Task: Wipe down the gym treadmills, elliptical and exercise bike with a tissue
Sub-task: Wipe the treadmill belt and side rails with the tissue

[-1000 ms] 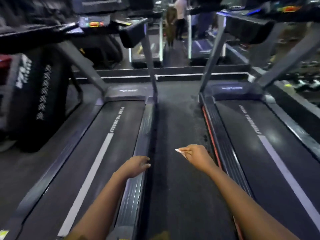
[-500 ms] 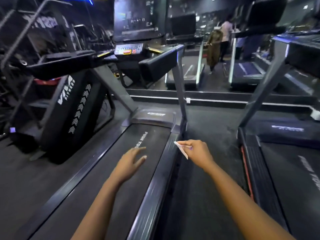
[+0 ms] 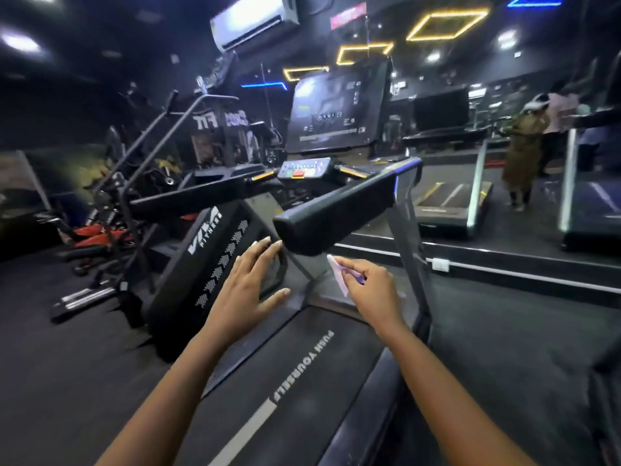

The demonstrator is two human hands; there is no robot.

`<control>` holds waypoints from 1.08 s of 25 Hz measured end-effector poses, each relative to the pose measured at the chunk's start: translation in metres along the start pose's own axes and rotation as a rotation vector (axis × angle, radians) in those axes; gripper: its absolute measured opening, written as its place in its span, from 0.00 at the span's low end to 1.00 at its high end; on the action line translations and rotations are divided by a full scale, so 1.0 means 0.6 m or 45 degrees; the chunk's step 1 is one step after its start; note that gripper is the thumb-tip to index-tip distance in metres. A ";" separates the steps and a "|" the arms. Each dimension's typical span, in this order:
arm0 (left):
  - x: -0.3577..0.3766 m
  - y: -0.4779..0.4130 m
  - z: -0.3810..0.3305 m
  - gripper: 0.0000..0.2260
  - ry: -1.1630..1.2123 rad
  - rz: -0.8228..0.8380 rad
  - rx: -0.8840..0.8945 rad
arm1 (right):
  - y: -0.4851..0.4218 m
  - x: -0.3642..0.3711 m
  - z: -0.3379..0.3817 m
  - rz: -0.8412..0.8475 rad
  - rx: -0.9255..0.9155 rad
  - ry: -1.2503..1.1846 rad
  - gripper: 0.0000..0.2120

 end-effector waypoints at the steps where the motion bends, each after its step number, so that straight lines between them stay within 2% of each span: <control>1: 0.000 -0.024 0.007 0.36 -0.039 -0.002 -0.023 | -0.020 0.002 -0.003 -0.014 0.003 -0.054 0.11; 3: 0.007 -0.077 0.019 0.39 -0.117 0.012 -0.029 | -0.061 0.010 -0.014 -0.048 0.033 -0.135 0.13; 7: 0.037 -0.158 0.045 0.44 -0.224 0.169 -0.014 | -0.108 0.041 -0.031 -0.182 0.062 -0.304 0.16; 11: 0.056 -0.185 0.075 0.43 -0.381 0.246 0.063 | -0.143 0.084 -0.008 -0.302 -0.191 -0.369 0.16; 15: 0.061 -0.186 0.096 0.32 -0.253 0.094 0.140 | -0.147 0.145 0.012 -0.281 -0.563 -0.172 0.16; 18: 0.066 -0.183 0.101 0.31 -0.212 0.054 0.134 | -0.158 0.160 -0.006 -0.282 -0.737 -0.099 0.16; 23: 0.072 -0.183 0.105 0.32 -0.277 0.037 0.210 | -0.242 0.139 -0.034 -0.367 -0.698 0.016 0.17; 27: 0.068 -0.183 0.096 0.32 -0.299 0.075 0.200 | -0.320 0.113 -0.056 -0.390 -0.515 0.072 0.18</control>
Point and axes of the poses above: each hand's wrist, its own y-axis away from the middle knuckle, its own x-axis out of the palm, z = x × y, the point moved 5 cm from there along -y, towards the middle knuckle, and after that the axes turned 10 degrees about x, right-handed, at the moved point
